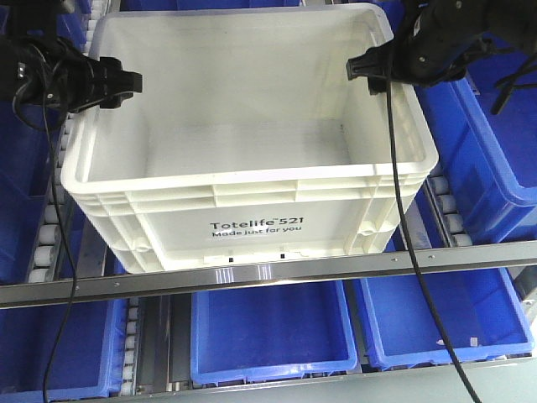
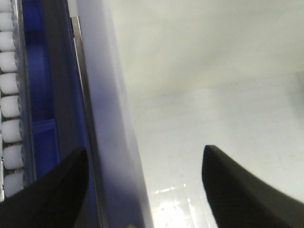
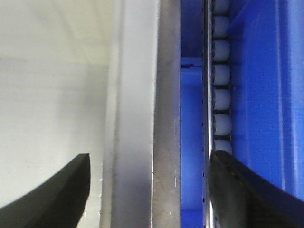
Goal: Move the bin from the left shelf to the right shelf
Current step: 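Lower the tote onto the rollers and open both grippers, then lift both open grippers up and away from the tote rims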
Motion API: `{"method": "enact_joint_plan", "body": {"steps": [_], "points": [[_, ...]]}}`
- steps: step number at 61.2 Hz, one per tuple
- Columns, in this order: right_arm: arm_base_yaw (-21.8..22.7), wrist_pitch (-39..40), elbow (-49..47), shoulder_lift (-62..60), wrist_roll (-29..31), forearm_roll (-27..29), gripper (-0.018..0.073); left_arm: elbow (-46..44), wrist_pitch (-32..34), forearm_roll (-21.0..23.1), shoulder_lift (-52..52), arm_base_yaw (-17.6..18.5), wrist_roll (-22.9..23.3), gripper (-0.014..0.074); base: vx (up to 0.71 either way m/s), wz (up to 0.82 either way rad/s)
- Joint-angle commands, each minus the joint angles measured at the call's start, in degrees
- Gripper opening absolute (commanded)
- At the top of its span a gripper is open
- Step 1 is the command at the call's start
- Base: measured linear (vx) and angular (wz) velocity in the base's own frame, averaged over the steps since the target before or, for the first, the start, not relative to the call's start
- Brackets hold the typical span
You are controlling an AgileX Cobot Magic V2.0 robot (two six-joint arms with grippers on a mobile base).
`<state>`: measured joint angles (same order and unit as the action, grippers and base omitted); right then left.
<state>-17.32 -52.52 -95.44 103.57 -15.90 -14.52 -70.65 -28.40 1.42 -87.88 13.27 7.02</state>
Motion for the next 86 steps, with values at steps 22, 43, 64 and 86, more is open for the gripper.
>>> {"method": "enact_joint_plan", "body": {"steps": [22, 43, 64, 86], "points": [[0.28, 15.69, 22.01, -24.16, 5.05, 2.41, 0.0533, 7.13, -3.66, 0.6, 18.49, 0.24, -2.29, 0.0515, 0.0, 0.0], [0.28, 15.57, 41.69, -48.86, 9.54, 2.66, 0.0533, 19.59, -8.93, 3.72, 37.69, 0.24, -16.5, 0.0501, 0.0, 0.0], [0.28, 8.65, 55.25, -69.78, 10.02, 2.99, 0.0533, 27.68, -16.71, 3.67, 50.32, 0.24, -16.82, 0.0501, 0.0, 0.0], [0.28, 3.75, 56.15, -78.43, 15.9, 9.55, 0.0462, 29.2, -16.59, 3.71, 52.72, 0.24, -16.82, 0.0399, 0.0, 0.0]]}}
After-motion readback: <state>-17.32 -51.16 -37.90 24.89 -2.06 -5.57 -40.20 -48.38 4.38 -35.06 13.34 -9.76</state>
